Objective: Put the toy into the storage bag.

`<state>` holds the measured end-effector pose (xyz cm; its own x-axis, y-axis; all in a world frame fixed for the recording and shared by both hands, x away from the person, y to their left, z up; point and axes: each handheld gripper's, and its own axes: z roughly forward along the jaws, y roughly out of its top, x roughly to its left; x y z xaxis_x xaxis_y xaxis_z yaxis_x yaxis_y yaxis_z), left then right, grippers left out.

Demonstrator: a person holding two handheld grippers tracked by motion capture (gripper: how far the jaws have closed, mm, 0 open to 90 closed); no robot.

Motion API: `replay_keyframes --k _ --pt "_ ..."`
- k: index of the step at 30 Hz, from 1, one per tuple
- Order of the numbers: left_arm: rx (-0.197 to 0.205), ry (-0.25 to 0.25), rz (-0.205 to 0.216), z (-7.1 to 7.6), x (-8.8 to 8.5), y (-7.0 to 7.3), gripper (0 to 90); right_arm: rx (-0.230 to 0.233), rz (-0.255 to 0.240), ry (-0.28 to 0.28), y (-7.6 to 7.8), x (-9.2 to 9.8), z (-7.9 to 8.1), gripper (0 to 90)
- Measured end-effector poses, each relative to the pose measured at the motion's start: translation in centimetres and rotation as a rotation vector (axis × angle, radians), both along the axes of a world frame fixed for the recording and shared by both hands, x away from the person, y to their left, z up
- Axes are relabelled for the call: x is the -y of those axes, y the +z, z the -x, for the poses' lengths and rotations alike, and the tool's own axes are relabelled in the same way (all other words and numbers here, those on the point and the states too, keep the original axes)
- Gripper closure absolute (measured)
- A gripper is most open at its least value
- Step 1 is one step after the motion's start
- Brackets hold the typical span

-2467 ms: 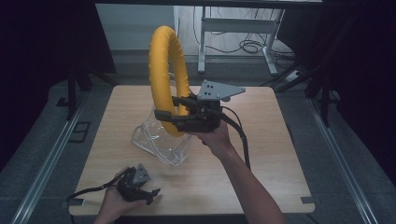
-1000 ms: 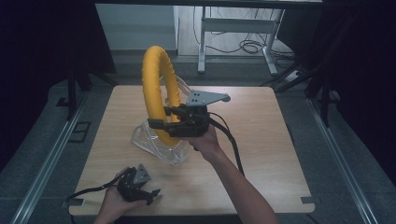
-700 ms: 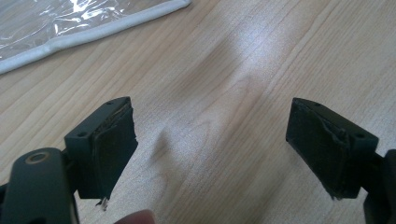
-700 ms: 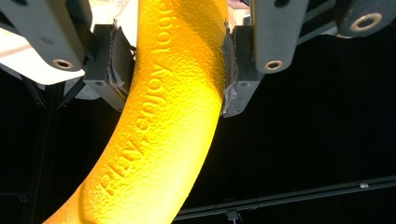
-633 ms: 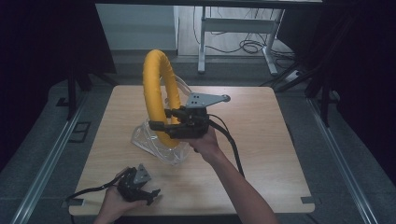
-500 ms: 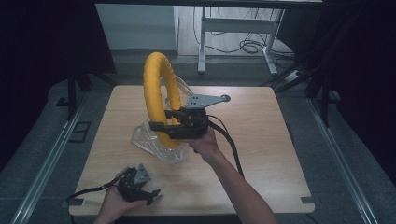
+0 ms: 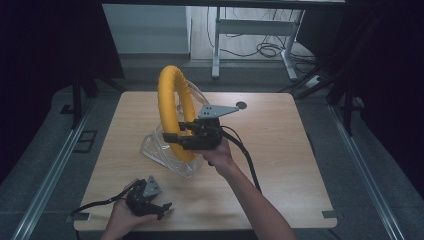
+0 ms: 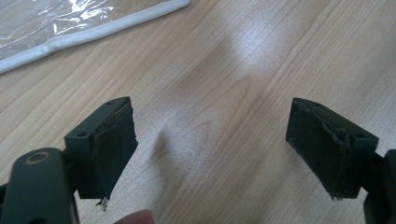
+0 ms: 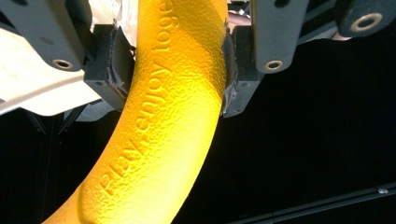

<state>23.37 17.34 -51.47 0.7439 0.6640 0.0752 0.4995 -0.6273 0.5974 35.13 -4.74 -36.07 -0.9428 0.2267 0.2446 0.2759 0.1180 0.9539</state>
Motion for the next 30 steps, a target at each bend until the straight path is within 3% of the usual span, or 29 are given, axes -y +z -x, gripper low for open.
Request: replay_keyframes --k 15,21,30 --pt "0.0 -0.005 -0.004 0.0 -0.1 0.1 15.9 -0.06 0.025 -0.014 -2.9 -0.1 -1.4 49.0" --pt "-0.002 -0.005 -0.007 0.0 -0.1 0.0 15.9 -0.082 0.032 -0.063 -3.9 0.1 -2.1 47.2" --pt "-0.002 -0.004 -0.004 0.0 -0.1 0.1 15.9 0.016 0.088 -0.137 -3.5 0.1 -1.5 37.4"
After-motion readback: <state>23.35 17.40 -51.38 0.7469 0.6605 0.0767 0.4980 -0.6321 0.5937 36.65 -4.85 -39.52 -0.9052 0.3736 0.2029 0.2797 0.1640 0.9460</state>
